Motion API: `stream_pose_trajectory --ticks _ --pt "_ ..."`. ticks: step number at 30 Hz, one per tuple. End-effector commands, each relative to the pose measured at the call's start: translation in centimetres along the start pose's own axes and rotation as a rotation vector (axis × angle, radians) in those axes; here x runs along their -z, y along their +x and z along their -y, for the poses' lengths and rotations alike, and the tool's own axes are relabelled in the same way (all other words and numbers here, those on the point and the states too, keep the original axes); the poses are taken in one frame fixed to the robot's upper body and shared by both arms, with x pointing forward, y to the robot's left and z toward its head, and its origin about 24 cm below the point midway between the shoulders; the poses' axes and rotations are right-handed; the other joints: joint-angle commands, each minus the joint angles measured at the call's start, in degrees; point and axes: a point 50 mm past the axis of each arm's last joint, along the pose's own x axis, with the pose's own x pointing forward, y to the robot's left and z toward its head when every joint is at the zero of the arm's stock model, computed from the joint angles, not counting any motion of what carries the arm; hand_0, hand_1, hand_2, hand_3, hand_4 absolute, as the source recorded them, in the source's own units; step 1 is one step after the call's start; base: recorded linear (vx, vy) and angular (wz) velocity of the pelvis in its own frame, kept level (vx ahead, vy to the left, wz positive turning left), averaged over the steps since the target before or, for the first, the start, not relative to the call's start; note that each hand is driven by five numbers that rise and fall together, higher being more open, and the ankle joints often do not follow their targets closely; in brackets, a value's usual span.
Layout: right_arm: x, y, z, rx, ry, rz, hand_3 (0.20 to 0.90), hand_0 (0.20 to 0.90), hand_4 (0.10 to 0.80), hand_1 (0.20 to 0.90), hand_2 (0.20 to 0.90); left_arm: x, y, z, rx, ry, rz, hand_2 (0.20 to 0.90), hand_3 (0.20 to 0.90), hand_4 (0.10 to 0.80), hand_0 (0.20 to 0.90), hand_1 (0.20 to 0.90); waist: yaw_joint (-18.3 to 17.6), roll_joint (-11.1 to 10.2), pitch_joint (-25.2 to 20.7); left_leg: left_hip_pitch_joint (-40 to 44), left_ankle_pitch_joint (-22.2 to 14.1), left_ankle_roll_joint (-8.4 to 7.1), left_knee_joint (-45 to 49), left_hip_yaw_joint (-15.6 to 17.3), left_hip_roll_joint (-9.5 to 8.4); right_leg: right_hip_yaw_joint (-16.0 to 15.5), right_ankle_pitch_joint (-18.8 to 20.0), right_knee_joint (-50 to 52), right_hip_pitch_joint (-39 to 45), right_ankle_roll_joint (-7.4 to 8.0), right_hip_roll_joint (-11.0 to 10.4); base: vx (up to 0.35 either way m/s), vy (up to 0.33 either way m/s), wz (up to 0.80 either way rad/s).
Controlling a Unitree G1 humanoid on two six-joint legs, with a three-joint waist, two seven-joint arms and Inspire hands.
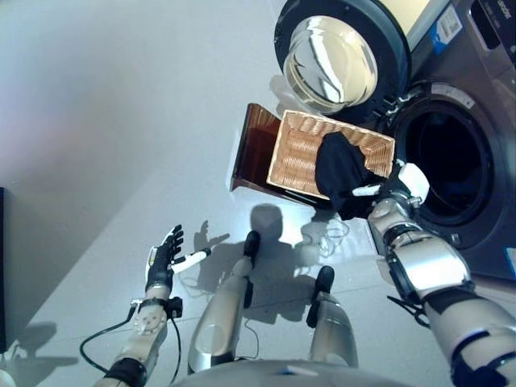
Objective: Pick up the clothes and place them into the washing machine
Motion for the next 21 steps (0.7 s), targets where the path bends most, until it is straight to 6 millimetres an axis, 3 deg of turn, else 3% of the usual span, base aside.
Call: stream_pose_trajectory --ticks 1,4,11,21 --pt "-0.4 1.4 3.4 0.144 -0.012 0.053 0.900 0.900 0.800 0.900 0.900 -3.2 0.7 -1.5 -0.006 0.016 0.163 0.900 0.900 0.800 0.900 0.900 0.96 -0.31 -0.38 -6.66 -10.44 -2.19 12.87 1.32 -0.91 -0.67 2.62 -4.67 -0.20 -1.73 -0.77 -0.066 0.022 0.06" --pt "0.1 2.2 5.7 0.199 -0.020 0.027 0.900 0.900 0.800 0.900 0.900 -3.6 0.3 -1.9 0.012 0.027 0.187 0.900 0.900 0.800 0.900 0.900 2.42 1.21 0.15 -9.88 -10.30 -2.27 14.08 0.92 -1.59 -1.26 2.30 -2.92 -2.77 -1.70 -1.47 -0.042 0.012 0.17" --pt "0.3 3.1 9.0 0.282 -0.033 0.017 0.900 0.900 0.800 0.900 0.900 -3.6 -0.2 -2.5 0.008 0.049 0.189 0.900 0.900 0.800 0.900 0.900 3.75 2.87 0.54 -15.13 -10.57 -2.23 16.63 0.65 -2.30 -1.78 1.27 0.61 -7.79 -1.75 -2.28 -0.010 0.030 0.09" --pt "-0.3 3.8 12.6 0.365 -0.044 0.027 0.900 0.900 0.800 0.900 0.900 -5.0 -0.1 -2.1 0.024 0.029 0.253 0.900 0.900 0.800 0.900 0.900 4.82 3.33 0.53 -19.24 -13.24 -2.35 19.14 0.08 -2.99 -1.82 -1.47 3.93 -11.71 -1.56 -2.98 0.054 0.005 0.17"
